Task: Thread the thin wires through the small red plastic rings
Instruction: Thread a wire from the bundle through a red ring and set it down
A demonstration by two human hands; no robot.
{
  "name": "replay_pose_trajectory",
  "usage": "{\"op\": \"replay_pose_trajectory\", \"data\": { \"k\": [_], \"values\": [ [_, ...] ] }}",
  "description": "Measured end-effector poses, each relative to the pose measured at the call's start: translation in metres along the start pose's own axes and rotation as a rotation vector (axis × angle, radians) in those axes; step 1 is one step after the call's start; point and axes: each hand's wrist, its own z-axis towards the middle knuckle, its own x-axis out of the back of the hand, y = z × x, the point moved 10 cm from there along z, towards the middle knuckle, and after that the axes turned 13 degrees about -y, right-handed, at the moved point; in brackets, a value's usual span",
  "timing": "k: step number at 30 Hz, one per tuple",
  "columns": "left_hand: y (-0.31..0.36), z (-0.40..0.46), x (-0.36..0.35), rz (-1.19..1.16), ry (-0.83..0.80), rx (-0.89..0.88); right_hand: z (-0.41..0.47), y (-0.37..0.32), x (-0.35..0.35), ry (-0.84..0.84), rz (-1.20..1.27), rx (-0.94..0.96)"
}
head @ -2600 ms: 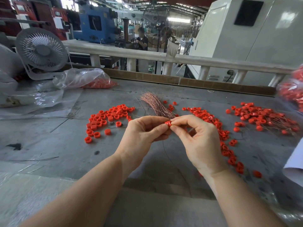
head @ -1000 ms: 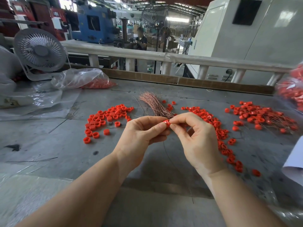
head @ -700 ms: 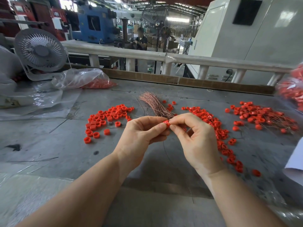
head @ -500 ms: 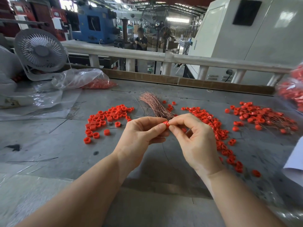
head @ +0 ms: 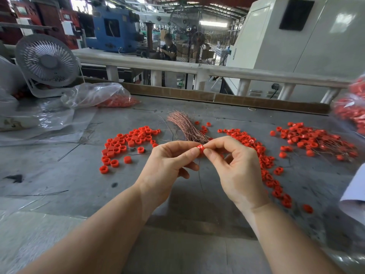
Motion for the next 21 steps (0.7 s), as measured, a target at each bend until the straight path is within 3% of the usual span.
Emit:
{"op": "replay_pose_trajectory", "data": {
  "k": [21],
  "values": [
    [-0.0004,-0.0010,0.0023,0.000,0.015,-0.004,-0.0001,-0.0059,-0.0024,-0.025,-0.063,0.045]
  ]
}}
